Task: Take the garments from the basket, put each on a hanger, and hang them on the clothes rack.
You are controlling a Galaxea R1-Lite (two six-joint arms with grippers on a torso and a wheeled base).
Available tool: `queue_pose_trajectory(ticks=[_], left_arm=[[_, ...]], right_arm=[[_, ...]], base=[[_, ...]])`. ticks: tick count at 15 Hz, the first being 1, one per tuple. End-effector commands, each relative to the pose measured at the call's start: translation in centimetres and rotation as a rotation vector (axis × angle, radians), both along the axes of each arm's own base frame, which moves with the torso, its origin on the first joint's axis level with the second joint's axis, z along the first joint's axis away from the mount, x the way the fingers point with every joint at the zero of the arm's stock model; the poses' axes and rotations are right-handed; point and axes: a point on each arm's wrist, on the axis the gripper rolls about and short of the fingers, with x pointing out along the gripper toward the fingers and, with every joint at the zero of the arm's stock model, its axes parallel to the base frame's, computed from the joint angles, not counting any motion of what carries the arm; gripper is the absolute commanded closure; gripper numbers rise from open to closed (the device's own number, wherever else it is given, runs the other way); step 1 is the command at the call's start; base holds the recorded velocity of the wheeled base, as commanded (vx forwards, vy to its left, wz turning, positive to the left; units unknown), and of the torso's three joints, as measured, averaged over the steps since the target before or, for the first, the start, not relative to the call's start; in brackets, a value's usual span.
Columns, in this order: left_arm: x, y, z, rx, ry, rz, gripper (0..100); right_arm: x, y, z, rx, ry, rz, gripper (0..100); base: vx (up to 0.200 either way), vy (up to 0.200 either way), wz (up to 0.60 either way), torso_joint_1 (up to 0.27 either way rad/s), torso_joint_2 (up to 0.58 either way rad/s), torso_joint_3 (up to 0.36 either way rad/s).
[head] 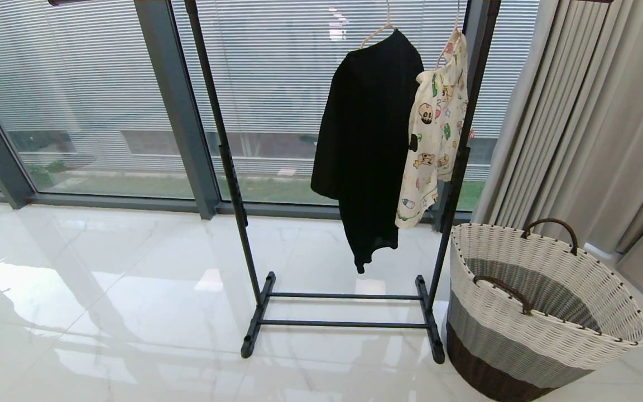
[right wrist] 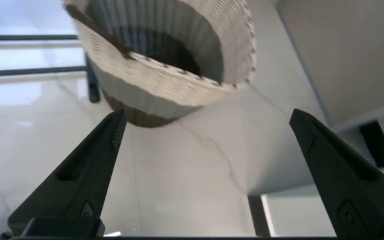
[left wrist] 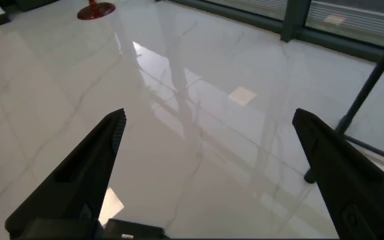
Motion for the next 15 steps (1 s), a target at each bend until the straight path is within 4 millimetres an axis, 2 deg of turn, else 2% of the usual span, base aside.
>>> queue_pose_trajectory(ticks=[1, 3, 5, 7, 8, 11, 15], left_arm=[[-2.1, -0.1, -0.6, 0.012, -0.061, 0.055, 0], [-3.8, -0.3, -1.4, 0.022, -0.096, 0.068, 0], [-6.0, -0.6, -2.9, 0.054, -0.174, 0.081, 0], [-6.0, -0.5, -3.0, 0.048, -0.159, 0.135, 0], [-6.0, -0.5, -3.4, 0.045, -0.119, 0.134, 0], [-5.9, -0.6, -3.4, 0.050, -0.106, 0.087, 0], [-5.9, -0.6, -3.5, 0.033, -0.119, 0.081, 0]], right_arm=[[-2.5, -0.8, -0.6, 0.003, -0.059, -0.089, 0], [-4.4, -0.7, -0.3, 0.014, -0.156, -0.082, 0], [-7.0, -0.1, -1.1, 0.043, -0.264, 0.072, 0], [-9.2, 0.4, -2.7, 0.006, -0.325, 0.289, 0], [-10.0, 0.4, -4.0, -0.039, -0.338, 0.335, 0], [-13.4, 0.3, -6.7, -0.083, -0.437, 0.322, 0], [-13.6, 0.2, -6.5, -0.042, -0.528, 0.215, 0]], base=[[0.000, 0.000, 0.00, 0.000, 0.00, 0.000], [0.000, 0.000, 0.00, 0.000, 0.00, 0.000], [0.000, 0.000, 0.00, 0.000, 0.00, 0.000], [0.000, 0.000, 0.00, 0.000, 0.00, 0.000], [0.000, 0.000, 0.00, 0.000, 0.00, 0.000], [0.000, 0.000, 0.00, 0.000, 0.00, 0.000], [0.000, 0.000, 0.00, 0.000, 0.00, 0.000]])
